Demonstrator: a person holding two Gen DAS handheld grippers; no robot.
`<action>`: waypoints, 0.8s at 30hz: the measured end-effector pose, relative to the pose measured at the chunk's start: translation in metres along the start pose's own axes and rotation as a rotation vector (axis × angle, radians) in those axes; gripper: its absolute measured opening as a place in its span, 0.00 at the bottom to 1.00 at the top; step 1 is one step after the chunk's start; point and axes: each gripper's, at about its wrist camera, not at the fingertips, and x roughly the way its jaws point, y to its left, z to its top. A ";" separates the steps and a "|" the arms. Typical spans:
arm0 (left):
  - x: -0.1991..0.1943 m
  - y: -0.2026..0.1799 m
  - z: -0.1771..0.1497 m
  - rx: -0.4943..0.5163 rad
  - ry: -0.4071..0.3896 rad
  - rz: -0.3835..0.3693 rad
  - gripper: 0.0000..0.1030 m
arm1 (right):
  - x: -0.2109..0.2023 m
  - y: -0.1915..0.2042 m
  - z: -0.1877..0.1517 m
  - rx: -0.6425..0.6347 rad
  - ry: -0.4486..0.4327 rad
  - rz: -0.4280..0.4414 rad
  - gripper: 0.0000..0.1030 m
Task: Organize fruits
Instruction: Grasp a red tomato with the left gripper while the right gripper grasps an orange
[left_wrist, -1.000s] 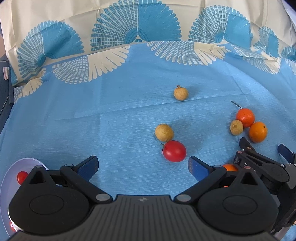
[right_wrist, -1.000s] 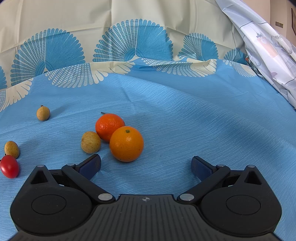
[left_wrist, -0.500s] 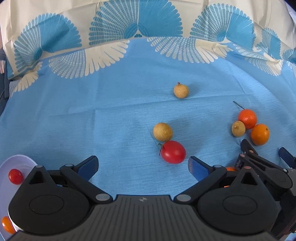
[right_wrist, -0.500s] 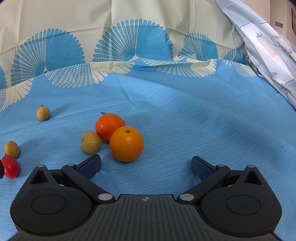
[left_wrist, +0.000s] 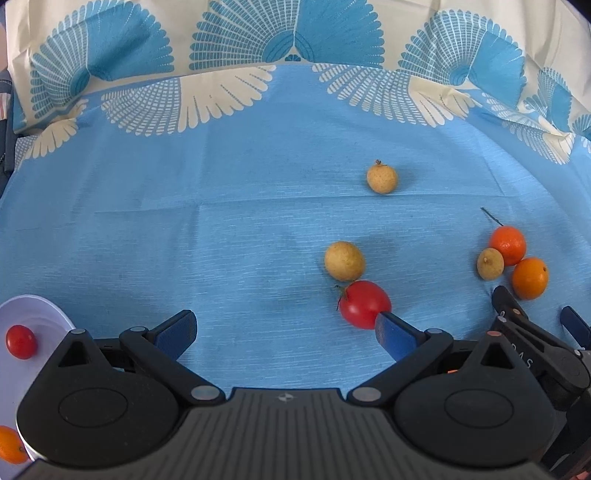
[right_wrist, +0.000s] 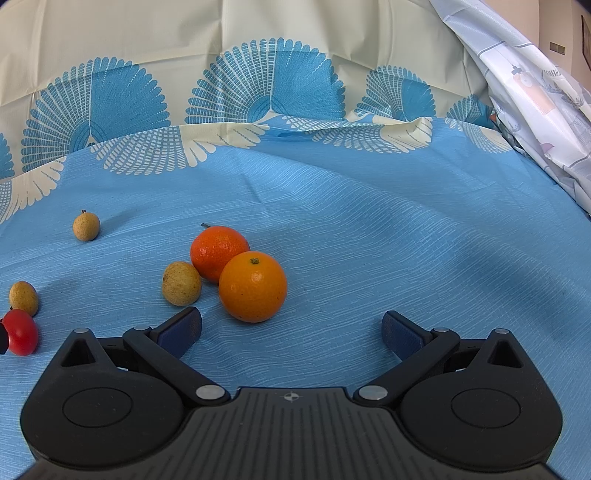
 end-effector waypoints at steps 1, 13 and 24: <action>0.001 -0.001 0.000 0.004 0.003 0.000 1.00 | 0.000 0.001 0.000 -0.004 0.000 -0.003 0.99; 0.027 -0.018 0.019 -0.016 0.059 -0.051 1.00 | 0.006 0.010 0.006 -0.009 0.012 -0.033 0.99; 0.015 -0.010 0.017 -0.006 0.047 -0.107 0.35 | 0.018 0.006 0.037 -0.048 0.162 0.043 0.87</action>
